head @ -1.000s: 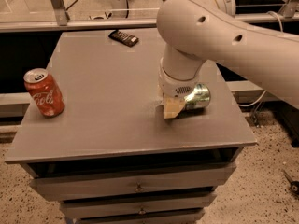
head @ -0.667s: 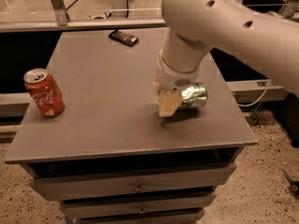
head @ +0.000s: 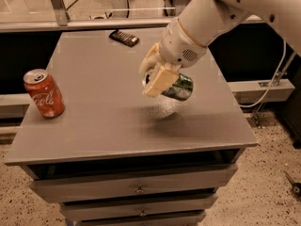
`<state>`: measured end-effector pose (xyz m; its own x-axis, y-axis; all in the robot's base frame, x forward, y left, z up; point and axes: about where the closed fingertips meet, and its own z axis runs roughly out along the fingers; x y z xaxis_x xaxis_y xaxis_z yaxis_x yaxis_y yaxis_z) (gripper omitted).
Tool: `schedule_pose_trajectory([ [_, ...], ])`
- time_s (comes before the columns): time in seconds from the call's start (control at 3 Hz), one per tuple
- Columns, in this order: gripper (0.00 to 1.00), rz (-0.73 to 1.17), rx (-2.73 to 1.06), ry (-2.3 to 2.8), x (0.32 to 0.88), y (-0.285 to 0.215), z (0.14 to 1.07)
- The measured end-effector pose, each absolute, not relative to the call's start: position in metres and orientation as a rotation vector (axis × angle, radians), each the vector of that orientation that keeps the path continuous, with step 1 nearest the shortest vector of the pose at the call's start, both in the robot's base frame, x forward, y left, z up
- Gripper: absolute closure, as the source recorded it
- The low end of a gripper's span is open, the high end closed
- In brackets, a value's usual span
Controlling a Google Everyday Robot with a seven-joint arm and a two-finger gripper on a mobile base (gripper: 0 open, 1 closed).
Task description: Place green can upright
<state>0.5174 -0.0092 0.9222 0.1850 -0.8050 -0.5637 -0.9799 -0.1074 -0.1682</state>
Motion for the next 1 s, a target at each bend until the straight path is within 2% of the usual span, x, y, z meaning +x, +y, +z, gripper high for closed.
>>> schedule_pose_trajectory([
  [0.67,1.0,0.955,-1.592,1.514,0.517,0.014,0.939],
  [1.0,1.0,1.087,-1.425,1.429,0.524,0.008,0.948],
])
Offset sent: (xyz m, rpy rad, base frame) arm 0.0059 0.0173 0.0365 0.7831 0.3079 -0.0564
